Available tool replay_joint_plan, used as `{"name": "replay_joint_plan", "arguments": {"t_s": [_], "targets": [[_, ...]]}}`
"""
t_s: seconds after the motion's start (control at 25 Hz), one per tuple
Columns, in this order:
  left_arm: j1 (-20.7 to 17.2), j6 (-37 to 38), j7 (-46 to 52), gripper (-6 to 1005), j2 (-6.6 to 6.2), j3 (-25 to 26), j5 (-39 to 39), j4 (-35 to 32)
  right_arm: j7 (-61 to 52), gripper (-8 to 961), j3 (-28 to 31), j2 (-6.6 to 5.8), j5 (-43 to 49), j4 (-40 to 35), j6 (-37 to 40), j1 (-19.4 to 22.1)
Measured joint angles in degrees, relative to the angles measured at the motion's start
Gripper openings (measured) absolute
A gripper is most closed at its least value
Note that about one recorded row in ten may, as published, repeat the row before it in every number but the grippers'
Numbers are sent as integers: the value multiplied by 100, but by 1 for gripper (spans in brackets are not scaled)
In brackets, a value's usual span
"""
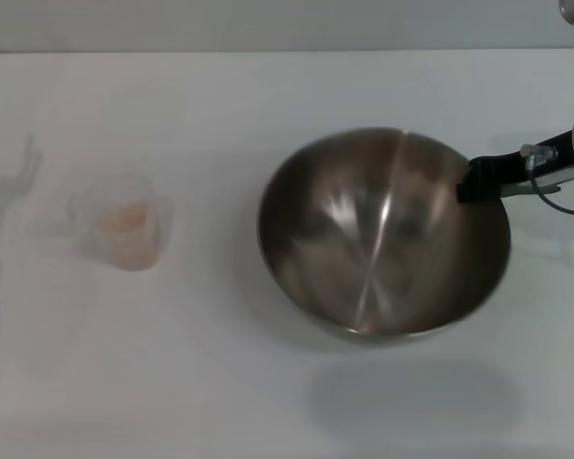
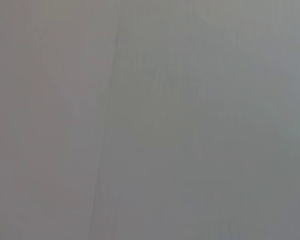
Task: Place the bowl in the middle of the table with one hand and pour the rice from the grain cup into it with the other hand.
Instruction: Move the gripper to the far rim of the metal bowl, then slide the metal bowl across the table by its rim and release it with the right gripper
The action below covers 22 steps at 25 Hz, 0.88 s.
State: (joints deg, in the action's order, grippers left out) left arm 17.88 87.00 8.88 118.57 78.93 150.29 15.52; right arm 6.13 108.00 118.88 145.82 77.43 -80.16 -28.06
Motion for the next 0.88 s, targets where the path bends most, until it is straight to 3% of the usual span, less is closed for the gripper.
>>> {"name": "replay_joint_plan", "arguments": {"t_s": [0.08, 0.64, 0.88], "targets": [[-7, 12, 0, 845, 0, 0, 0, 3, 3, 48, 0, 1, 1, 35, 15, 16], [-31, 76, 0, 845, 3, 0, 0, 4, 60, 48, 51, 11, -215, 603, 342, 238], [-30, 91, 3, 844, 9, -32, 0, 3, 263, 48, 3, 13, -433, 365, 715, -9]]}}
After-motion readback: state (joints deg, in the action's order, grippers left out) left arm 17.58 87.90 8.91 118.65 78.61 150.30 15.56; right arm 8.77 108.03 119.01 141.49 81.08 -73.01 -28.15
